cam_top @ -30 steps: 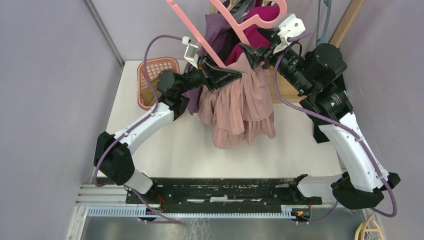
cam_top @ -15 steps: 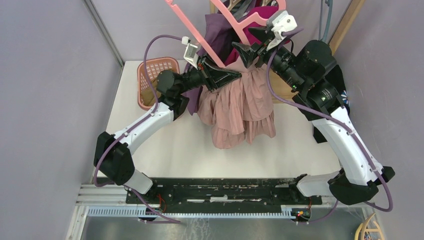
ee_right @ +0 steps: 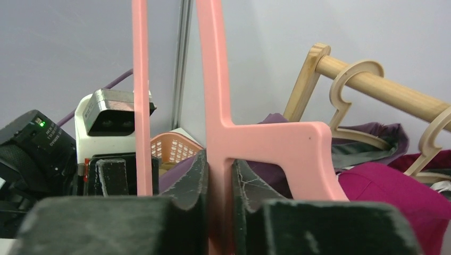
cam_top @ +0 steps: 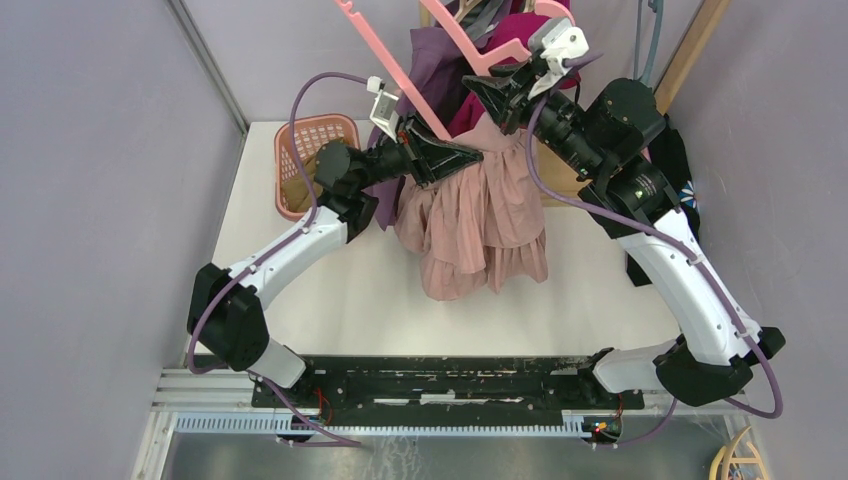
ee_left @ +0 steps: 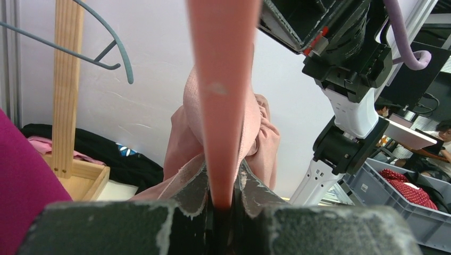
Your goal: Remove the skirt from the hanger
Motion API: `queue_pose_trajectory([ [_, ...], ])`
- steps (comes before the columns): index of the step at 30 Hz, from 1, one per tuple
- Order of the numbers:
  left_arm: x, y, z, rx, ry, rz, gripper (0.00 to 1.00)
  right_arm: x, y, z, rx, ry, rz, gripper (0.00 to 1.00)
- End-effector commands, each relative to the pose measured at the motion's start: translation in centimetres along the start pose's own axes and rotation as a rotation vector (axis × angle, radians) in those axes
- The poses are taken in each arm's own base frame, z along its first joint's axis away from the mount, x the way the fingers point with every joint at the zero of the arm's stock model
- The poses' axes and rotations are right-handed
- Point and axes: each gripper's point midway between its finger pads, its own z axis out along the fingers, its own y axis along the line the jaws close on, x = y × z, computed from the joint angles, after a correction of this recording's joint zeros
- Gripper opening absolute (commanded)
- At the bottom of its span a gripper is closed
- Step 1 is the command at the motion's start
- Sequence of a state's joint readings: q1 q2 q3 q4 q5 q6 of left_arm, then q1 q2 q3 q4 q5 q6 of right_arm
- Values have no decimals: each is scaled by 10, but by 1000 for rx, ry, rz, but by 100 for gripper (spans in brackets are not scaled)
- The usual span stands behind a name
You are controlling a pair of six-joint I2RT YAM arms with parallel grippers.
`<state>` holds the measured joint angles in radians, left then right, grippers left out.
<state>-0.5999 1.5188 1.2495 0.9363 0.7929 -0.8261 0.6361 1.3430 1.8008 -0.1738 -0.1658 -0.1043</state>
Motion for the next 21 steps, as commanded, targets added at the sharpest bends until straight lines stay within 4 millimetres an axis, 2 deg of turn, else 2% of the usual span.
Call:
queue_pose_trajectory([
  [1, -27, -31, 0, 68, -55, 67, 3, -33, -5, -2, 23, -98, -5, 2],
  [6, -24, -28, 0, 61, -50, 60, 3, -34, -8, -4, 35, -96, -15, 1],
  [15, -3, -20, -5, 56, -9, 8, 3, -48, -48, -22, 254, -86, -72, 1],
  [21, 11, -28, -13, 86, 53, -11, 3, -55, -57, -20, 289, -85, -91, 1],
])
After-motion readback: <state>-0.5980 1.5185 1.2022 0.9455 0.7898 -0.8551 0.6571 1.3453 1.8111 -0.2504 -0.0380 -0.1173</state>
